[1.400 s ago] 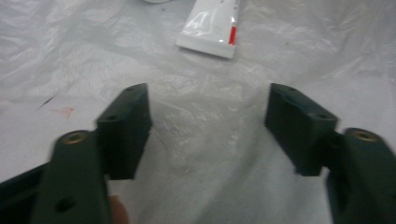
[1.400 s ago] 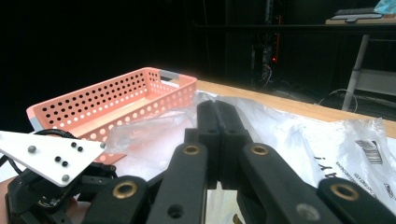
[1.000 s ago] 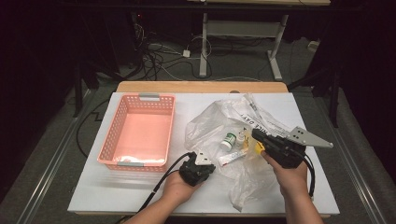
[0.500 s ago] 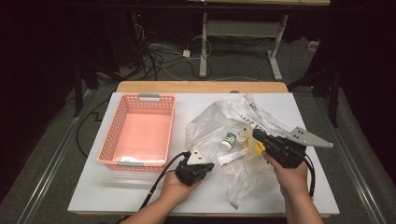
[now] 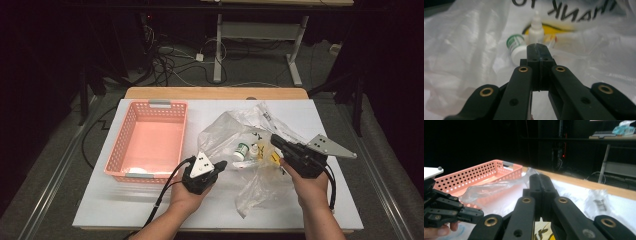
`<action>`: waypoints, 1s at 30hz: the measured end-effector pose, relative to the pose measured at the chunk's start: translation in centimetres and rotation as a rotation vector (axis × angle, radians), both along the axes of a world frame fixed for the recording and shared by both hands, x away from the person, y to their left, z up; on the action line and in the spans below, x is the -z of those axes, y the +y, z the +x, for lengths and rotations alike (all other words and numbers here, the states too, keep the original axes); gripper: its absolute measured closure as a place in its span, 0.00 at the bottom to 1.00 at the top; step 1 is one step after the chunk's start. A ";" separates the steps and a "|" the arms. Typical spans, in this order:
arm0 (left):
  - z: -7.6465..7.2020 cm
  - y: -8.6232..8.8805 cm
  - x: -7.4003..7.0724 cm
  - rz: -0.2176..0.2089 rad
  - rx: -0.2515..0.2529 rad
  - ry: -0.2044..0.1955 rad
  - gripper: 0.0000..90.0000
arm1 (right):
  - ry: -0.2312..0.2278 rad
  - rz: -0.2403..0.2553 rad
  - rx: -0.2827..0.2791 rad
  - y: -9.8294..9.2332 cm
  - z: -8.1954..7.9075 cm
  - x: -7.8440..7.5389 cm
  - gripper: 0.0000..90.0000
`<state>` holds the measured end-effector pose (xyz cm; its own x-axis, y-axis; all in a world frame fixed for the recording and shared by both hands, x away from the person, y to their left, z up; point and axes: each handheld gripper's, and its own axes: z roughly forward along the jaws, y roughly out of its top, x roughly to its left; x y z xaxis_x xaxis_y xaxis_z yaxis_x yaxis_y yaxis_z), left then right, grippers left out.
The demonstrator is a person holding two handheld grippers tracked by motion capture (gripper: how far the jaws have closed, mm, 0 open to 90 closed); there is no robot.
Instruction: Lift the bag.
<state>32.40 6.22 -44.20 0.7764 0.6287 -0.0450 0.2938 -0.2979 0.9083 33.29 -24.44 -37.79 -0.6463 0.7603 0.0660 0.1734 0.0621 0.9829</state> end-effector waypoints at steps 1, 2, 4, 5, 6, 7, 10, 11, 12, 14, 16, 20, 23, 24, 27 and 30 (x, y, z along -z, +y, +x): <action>0.1 -0.1 -0.1 -0.012 -0.005 -0.010 0.99 | -0.005 0.005 0.001 0.0 0.0 -0.2 1.00; 0.2 -0.2 -0.2 -0.012 -0.011 -0.018 0.99 | -0.013 0.013 0.001 0.0 0.0 -0.4 1.00; 0.6 -0.4 -0.6 -0.039 -0.018 -0.024 0.99 | -0.031 0.011 0.002 0.1 0.0 -0.9 1.00; 0.8 -0.4 -0.8 -0.045 -0.021 -0.029 0.99 | -0.036 0.012 0.007 0.1 0.0 -1.2 1.00; 1.0 -0.5 -1.2 -0.050 -0.025 -0.042 0.99 | -0.043 0.023 0.012 0.0 0.1 -1.5 1.00; 1.2 -0.5 -1.7 -0.050 -0.026 -0.056 0.99 | -0.052 0.029 0.021 -0.1 0.2 -1.9 1.00; 1.9 -0.7 -3.4 -0.060 -0.034 -0.093 0.99 | -0.075 0.035 0.047 -0.4 0.8 -3.0 1.00; 2.1 -0.8 -4.1 -0.065 -0.036 -0.108 0.99 | -0.077 0.031 0.059 -0.5 1.2 -3.4 1.00; 2.3 -0.8 -4.7 -0.072 -0.038 -0.122 0.99 | -0.085 0.029 0.073 -0.6 1.5 -3.8 1.00; 2.9 -1.0 -6.0 -0.076 -0.044 -0.148 0.99 | -0.101 0.027 0.100 -0.9 2.2 -4.6 1.00; 3.4 -1.2 -7.1 -0.085 -0.050 -0.169 0.99 | -0.120 0.033 0.129 -1.1 2.9 -5.2 1.00; 4.4 -1.4 -9.6 -0.106 -0.064 -0.215 0.99 | -0.139 0.046 0.176 -1.4 4.2 -6.5 1.00; 5.0 -1.6 -11.6 -0.118 -0.070 -0.254 0.99 | -0.160 0.049 0.208 -1.7 5.0 -7.6 1.00; 5.2 -1.7 -12.2 -0.119 -0.075 -0.279 0.99 | -0.169 0.051 0.216 -1.8 5.3 -8.1 1.00; 5.5 -2.1 -14.1 -0.123 -0.075 -0.318 0.99 | -0.198 0.061 0.243 -2.2 6.0 -9.6 1.00; 5.6 -2.8 -15.9 -0.135 -0.062 -0.345 0.99 | -0.228 0.066 0.257 -2.4 6.4 -11.3 1.00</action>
<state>38.03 3.45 -28.28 0.7211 0.6810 0.1274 -0.0230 -0.1602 0.9868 39.66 -26.83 -26.54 -0.4384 0.8988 -0.0038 -0.0490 -0.0197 0.9986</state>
